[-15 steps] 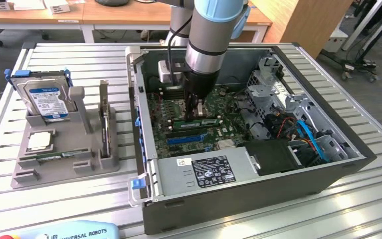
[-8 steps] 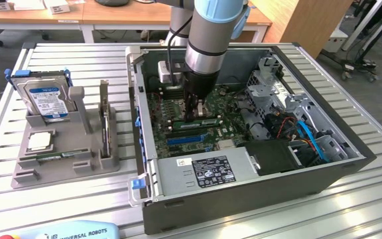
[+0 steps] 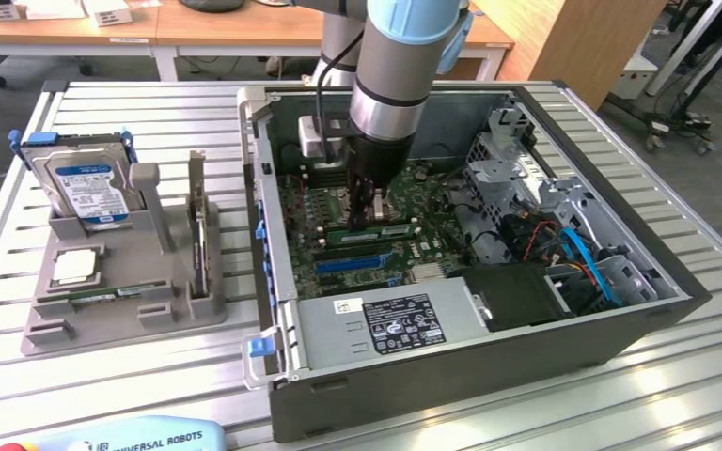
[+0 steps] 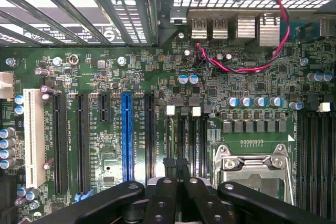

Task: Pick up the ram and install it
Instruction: 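Press down the ram until it locks into place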

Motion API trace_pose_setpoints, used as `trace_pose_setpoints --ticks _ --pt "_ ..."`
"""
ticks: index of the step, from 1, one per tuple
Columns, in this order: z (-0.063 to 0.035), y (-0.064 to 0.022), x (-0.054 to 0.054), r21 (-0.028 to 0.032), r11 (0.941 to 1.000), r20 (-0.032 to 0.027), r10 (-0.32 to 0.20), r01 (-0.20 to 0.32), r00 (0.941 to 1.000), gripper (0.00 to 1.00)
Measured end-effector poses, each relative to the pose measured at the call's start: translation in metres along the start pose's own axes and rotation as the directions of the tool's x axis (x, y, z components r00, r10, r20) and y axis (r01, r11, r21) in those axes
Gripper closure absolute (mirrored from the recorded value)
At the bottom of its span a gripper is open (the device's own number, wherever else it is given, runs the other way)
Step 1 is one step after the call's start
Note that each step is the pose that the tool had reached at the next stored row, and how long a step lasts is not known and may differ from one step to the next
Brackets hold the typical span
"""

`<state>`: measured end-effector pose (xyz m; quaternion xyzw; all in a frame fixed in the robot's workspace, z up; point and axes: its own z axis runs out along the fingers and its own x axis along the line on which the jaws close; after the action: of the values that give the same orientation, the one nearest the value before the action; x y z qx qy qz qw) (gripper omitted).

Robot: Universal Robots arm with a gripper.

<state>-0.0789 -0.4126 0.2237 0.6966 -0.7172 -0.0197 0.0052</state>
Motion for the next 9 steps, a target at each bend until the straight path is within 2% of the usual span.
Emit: trace_pose_setpoints --ticks 9 --pt "0.0009 -0.0001 0.0000 0.0002 1.0000 0.0004 0.000 0.000 1.0000 0.90"
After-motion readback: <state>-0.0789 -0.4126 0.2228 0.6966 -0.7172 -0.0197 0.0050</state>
